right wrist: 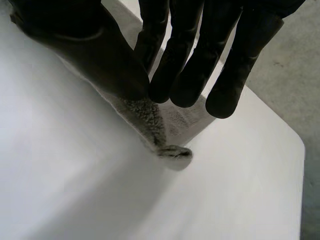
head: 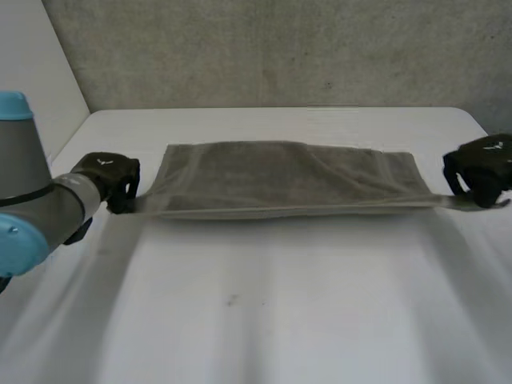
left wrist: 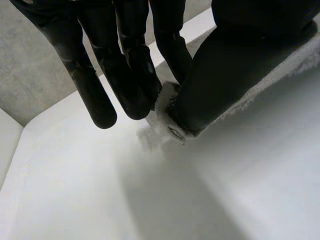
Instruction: Fold the towel.
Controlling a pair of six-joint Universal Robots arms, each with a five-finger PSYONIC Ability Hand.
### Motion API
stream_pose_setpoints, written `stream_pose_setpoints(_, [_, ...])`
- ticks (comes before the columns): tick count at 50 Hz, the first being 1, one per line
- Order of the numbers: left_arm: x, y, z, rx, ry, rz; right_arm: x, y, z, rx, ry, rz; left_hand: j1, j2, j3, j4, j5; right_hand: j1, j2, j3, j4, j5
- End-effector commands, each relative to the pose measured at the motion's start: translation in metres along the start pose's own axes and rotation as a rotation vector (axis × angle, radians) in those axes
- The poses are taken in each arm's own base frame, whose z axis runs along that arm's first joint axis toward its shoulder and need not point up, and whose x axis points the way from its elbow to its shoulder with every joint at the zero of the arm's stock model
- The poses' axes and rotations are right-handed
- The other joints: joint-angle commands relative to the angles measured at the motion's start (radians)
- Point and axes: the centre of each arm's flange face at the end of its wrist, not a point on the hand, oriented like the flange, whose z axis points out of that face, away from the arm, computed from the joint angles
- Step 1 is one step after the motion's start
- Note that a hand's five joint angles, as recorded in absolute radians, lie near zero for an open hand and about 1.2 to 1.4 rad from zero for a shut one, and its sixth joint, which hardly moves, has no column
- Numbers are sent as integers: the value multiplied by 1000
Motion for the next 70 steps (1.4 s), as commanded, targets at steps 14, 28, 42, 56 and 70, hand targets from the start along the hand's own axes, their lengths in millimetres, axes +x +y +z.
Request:
stream_pose_setpoints(14, [21, 5, -90, -116, 103, 177, 2, 21, -66, -140, -103, -132, 213, 179, 179, 177, 196, 60, 63, 71, 55, 37])
stream_pose_setpoints(28, [34, -8, 15, -50, 107, 154, 8, 34, 47, -71, -56, 9, 213, 179, 179, 177, 196, 60, 63, 71, 55, 37])
stream_pose_setpoints(42, [46, -18, 114, 88, 11, 156, 9, 33, 133, 21, 95, 4, 213, 179, 179, 177, 196, 60, 63, 71, 55, 37])
stream_pose_setpoints(56, [50, -20, 141, 185, -22, 153, 13, 26, 170, 113, 206, -33, 213, 179, 179, 177, 196, 60, 63, 71, 55, 37])
stream_pose_setpoints(70, [56, -20, 141, 190, -17, 153, 11, 10, 176, 154, 241, -49, -1005, -1039, -1039, -1041, -1022, -1161, -1159, -1151, -1166, -1185])
